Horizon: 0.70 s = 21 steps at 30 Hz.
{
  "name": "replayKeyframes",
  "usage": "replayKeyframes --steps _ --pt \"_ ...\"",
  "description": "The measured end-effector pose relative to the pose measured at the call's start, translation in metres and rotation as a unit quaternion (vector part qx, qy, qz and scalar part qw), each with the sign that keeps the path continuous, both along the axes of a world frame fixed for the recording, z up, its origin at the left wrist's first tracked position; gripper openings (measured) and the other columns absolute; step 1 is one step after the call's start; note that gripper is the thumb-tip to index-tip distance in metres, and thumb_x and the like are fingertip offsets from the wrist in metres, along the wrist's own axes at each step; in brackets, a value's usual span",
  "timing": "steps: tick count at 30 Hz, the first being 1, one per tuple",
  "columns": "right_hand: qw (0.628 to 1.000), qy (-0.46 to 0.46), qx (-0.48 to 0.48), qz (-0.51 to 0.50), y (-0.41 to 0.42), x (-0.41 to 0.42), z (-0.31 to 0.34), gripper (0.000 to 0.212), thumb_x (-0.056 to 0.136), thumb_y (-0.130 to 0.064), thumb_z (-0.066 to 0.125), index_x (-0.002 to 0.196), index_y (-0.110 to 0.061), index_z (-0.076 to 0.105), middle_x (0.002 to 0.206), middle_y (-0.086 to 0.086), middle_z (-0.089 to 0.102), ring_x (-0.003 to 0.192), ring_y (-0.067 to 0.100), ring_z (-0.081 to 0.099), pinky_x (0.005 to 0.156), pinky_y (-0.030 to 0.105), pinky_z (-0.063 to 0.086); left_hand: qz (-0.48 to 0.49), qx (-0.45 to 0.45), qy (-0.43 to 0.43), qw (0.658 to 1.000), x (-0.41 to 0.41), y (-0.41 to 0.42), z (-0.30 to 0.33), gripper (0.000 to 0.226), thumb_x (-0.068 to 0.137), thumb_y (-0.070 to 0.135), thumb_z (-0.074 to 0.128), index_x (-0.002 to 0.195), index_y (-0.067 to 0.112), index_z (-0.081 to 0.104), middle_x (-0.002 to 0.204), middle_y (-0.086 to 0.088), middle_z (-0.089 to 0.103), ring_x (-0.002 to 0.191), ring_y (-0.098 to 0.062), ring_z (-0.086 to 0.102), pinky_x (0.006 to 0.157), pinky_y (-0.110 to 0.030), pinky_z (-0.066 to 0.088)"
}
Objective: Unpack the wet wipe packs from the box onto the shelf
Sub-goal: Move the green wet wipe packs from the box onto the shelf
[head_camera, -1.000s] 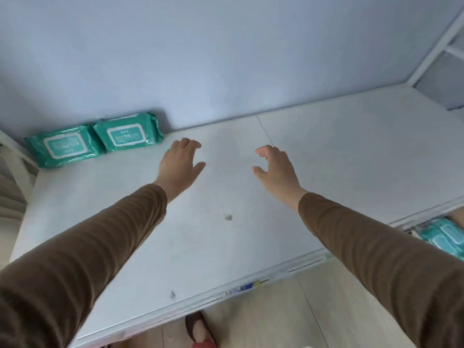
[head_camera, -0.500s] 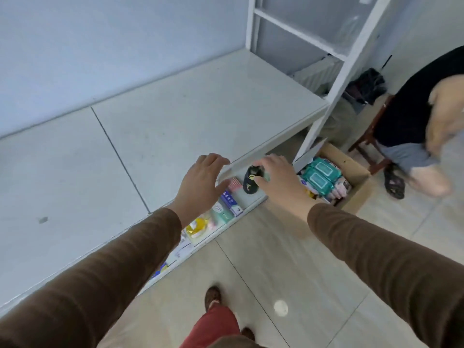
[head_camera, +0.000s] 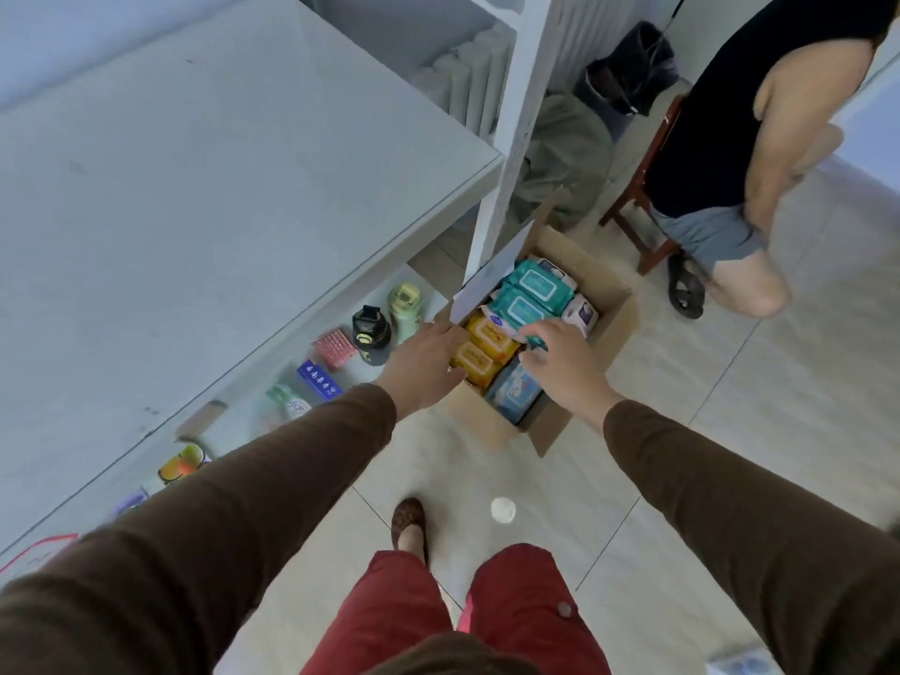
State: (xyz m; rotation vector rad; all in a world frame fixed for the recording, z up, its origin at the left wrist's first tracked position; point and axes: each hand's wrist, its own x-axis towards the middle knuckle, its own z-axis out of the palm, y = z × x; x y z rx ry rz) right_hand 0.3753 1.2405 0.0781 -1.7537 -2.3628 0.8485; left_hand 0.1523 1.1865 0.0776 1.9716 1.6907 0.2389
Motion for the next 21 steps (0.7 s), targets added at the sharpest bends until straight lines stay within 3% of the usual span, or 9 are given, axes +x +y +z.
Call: replayKeyframes --steps 3,6,10,14,17,21 --pt "0.998 0.011 -0.043 -0.035 0.042 0.034 -0.023 0.035 0.097 -0.028 0.059 0.131 -0.018 0.056 0.125 0.002 0.054 0.116 0.020 0.052 0.098 0.035 0.046 -0.010 -0.039 0.025 0.999 0.031 0.041 -0.022 0.048 0.090 0.029 0.063 0.134 0.016 0.049 0.137 -0.008 0.049 0.132 -0.032 0.040 0.100 -0.045 0.044" --pt "0.994 0.012 -0.092 -0.053 0.089 0.066 -0.055 0.040 0.097 -0.028 0.060 0.135 -0.018 0.053 0.130 0.003 0.054 0.122 0.021 0.052 0.102 0.041 0.046 -0.003 -0.073 0.048 0.996 0.061 0.080 -0.049 0.050 0.089 0.029 0.062 0.136 0.019 0.048 0.135 -0.006 0.051 0.127 -0.030 0.044 0.101 -0.044 0.043" --pt "0.989 0.027 -0.128 -0.065 0.156 0.106 -0.104 0.042 0.094 -0.026 0.061 0.134 -0.015 0.052 0.128 0.006 0.055 0.115 0.021 0.057 0.092 0.034 0.047 0.016 -0.097 0.082 0.992 0.098 0.130 -0.092 0.053 0.088 0.028 0.062 0.138 0.019 0.047 0.136 -0.006 0.051 0.124 -0.029 0.047 0.097 -0.040 0.042" --pt "0.983 0.027 -0.171 -0.061 0.219 0.138 -0.158 0.041 0.091 -0.023 0.068 0.127 -0.011 0.055 0.121 0.006 0.057 0.113 0.023 0.059 0.085 0.031 0.045 0.028 -0.124 0.108 0.986 0.129 0.181 -0.141 0.059 0.090 0.029 0.063 0.145 0.021 0.041 0.145 -0.003 0.045 0.131 -0.026 0.043 0.101 -0.038 0.041" --pt "0.983 0.004 -0.173 -0.053 0.260 0.150 -0.197 0.031 0.086 -0.025 0.070 0.112 -0.012 0.058 0.106 0.004 0.059 0.100 0.026 0.062 0.074 0.030 0.045 0.024 -0.143 0.132 0.981 0.146 0.218 -0.180 0.063 0.089 0.027 0.064 0.146 0.019 0.040 0.147 -0.003 0.043 0.133 -0.026 0.041 0.106 -0.039 0.038" --pt "0.981 -0.025 -0.188 -0.033 0.307 0.148 -0.251 0.040 0.082 -0.029 0.067 0.116 -0.010 0.059 0.112 0.009 0.066 0.100 0.027 0.065 0.086 0.038 0.055 -0.008 -0.148 0.193 0.970 0.157 0.266 -0.236 0.063 0.084 0.026 0.071 0.140 0.017 0.044 0.139 -0.003 0.049 0.128 -0.025 0.045 0.103 -0.042 0.044"
